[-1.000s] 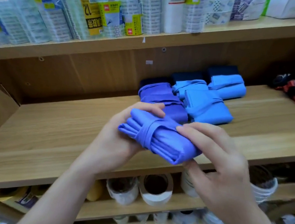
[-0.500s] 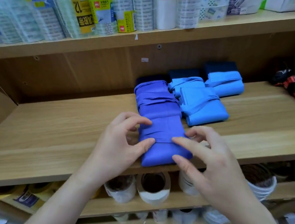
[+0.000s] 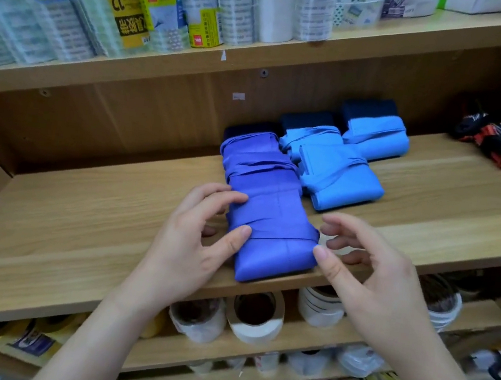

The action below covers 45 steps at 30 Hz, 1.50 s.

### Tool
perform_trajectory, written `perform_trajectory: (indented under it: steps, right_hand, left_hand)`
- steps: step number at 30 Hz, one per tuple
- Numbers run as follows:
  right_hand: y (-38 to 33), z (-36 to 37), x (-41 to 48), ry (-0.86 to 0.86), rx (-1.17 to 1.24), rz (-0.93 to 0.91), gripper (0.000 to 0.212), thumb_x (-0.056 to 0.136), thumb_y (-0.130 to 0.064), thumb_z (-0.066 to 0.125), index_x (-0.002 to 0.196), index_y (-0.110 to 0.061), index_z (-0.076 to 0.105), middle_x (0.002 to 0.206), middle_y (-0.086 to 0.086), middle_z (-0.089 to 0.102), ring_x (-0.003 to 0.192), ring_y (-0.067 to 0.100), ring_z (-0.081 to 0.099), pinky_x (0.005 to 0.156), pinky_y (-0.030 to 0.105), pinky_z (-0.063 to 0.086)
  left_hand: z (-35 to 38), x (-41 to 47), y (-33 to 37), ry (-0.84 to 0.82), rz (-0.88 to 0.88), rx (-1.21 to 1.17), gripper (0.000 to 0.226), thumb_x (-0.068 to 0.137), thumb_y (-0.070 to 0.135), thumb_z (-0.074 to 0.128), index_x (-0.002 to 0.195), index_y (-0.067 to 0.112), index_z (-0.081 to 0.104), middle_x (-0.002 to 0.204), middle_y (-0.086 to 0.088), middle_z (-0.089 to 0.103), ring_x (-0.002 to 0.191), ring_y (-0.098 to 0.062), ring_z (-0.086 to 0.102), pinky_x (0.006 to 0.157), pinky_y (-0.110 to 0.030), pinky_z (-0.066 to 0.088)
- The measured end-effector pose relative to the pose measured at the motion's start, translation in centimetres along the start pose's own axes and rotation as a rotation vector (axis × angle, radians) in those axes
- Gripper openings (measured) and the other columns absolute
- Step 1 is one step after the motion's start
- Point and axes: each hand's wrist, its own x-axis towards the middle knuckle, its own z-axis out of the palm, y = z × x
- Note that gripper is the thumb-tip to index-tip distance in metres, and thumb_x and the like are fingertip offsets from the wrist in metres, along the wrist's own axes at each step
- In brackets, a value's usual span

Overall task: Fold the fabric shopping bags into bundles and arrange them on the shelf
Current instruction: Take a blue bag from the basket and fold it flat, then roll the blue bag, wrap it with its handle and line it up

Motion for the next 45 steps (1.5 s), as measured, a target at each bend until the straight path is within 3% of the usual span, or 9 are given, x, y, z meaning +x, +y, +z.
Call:
perform_trajectory:
  steps: [5,8,12,21,25,29,33,38,45]
  right_hand:
    - [-1.1,-1.3,-2.0,0.199,0.027,0.046,0.02,0.091,-0.024,0.062,0.109,-0.029,0.066,0.093,-0.01,0.067,0.089,0.012,0.065,0.074,0.022,0.053]
    - [-1.1,-2.6,-4.2,0.259,-0.191,0.047,0.017,0.095,-0.024,0.06,0.111,-0.024,0.067,0.092,-0.01,0.069,0.086,0.009,0.066,0.074,0.017,0.051]
    - [-1.0,-4.6,-8.5,0.295,-0.516,0.077,0.023,0.094,-0.021,0.056,0.109,-0.012,0.07,0.092,-0.001,0.069,0.082,0.012,0.062,0.074,0.026,0.049]
    - [-0.5,-9.6,-21.5,0.225,-0.922,0.489,0.011,0.091,-0.014,0.064,0.098,-0.018,0.071,0.089,0.0,0.071,0.083,0.026,0.067,0.069,0.044,0.055]
    - [0.3,-12.3,-27.8,0.189,-0.997,0.68,0.014,0.087,-0.015,0.066,0.099,-0.021,0.07,0.087,-0.003,0.067,0.079,0.025,0.065,0.064,0.042,0.054]
    - [1.4,-15.7,-34.6,0.191,-0.975,0.888,0.022,0.089,-0.019,0.061,0.109,-0.024,0.068,0.089,-0.003,0.064,0.085,0.024,0.062,0.067,0.041,0.052]
    - [3.1,-20.4,-41.3,0.41,-0.762,1.043,0.025,0.092,-0.02,0.064,0.116,-0.02,0.068,0.087,-0.005,0.066,0.082,0.02,0.063,0.077,0.037,0.05]
    - [5.7,-26.5,-47.5,0.761,-0.481,1.18,0.028,0.097,-0.022,0.059,0.125,-0.021,0.061,0.094,-0.007,0.063,0.092,0.018,0.062,0.079,0.027,0.04]
    - [11.4,-34.2,-51.3,0.822,-0.492,1.286,0.04,0.098,-0.03,0.055,0.137,-0.023,0.05,0.121,0.001,0.061,0.106,0.019,0.059,0.092,0.039,0.048]
  left_hand:
    - [-0.9,-0.2,0.5,0.142,0.127,0.025,0.018,0.094,0.016,0.059,0.11,0.015,0.068,0.112,0.003,0.061,0.096,-0.004,0.06,0.074,-0.008,0.045]
    - [-1.6,-0.7,0.9,0.175,0.234,0.051,0.015,0.095,0.012,0.057,0.103,0.012,0.07,0.1,0.002,0.066,0.092,-0.005,0.062,0.074,-0.013,0.046]
    - [-1.8,-2.0,2.0,0.122,0.354,-0.008,0.017,0.091,0.008,0.058,0.102,0.012,0.07,0.092,0.003,0.067,0.083,-0.006,0.062,0.074,-0.017,0.048]
    - [4.5,-6.0,5.1,-0.258,0.624,-0.079,0.02,0.08,0.004,0.06,0.093,0.011,0.075,0.093,0.002,0.067,0.084,-0.011,0.061,0.075,-0.021,0.048]
    - [10.7,-7.5,5.3,-0.487,0.637,0.003,0.021,0.077,0.013,0.059,0.09,0.018,0.074,0.093,0.007,0.066,0.084,-0.012,0.06,0.071,-0.027,0.05]
    - [17.5,-9.8,5.5,-0.708,0.57,0.073,0.021,0.078,0.021,0.053,0.087,0.023,0.072,0.087,0.01,0.067,0.083,-0.01,0.06,0.069,-0.023,0.047]
    - [25.0,-12.3,7.4,-0.871,0.466,0.142,0.026,0.083,0.029,0.05,0.095,0.025,0.073,0.09,0.011,0.069,0.088,-0.015,0.066,0.074,-0.026,0.049]
    - [34.6,-14.8,12.9,-0.941,0.414,0.158,0.024,0.089,0.007,0.063,0.109,0.016,0.072,0.11,0.0,0.07,0.106,-0.021,0.063,0.088,-0.027,0.043]
    - [47.1,-14.7,19.2,-0.997,0.353,0.152,0.026,0.091,0.008,0.058,0.115,0.016,0.068,0.118,-0.002,0.067,0.111,-0.022,0.061,0.091,-0.03,0.045]
